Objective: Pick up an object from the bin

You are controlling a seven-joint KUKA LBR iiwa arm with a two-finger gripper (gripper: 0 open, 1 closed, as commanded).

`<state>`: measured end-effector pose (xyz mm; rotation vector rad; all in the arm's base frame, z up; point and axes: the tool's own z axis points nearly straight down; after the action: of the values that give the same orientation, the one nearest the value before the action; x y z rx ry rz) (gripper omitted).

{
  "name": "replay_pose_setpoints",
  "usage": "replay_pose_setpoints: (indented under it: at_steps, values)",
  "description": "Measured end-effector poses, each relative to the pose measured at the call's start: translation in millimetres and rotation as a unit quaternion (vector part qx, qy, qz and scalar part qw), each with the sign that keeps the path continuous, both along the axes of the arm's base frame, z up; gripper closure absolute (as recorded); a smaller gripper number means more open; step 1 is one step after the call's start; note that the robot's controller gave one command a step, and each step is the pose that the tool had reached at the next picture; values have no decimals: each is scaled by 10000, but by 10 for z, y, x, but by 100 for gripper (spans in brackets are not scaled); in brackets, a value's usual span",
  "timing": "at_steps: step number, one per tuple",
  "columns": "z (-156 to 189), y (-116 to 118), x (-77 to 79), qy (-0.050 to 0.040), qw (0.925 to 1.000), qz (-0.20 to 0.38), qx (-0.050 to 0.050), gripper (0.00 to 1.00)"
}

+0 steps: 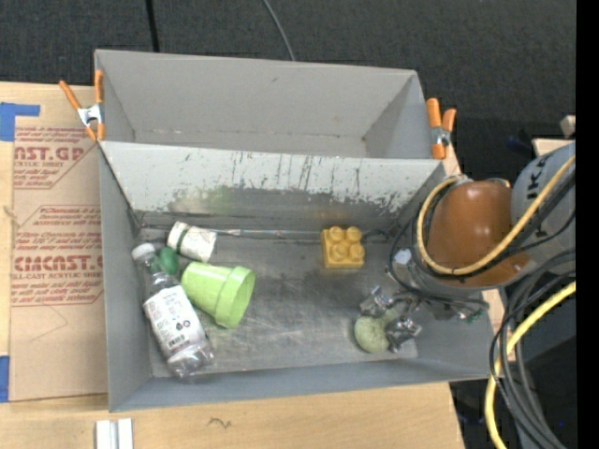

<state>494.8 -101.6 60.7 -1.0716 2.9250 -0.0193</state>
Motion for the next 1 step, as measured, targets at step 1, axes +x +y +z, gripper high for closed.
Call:
replay_pose_setpoints:
  at_steps: [1]
  values:
    - [4, -3, -12, 5, 10000, 48, -3, 100]
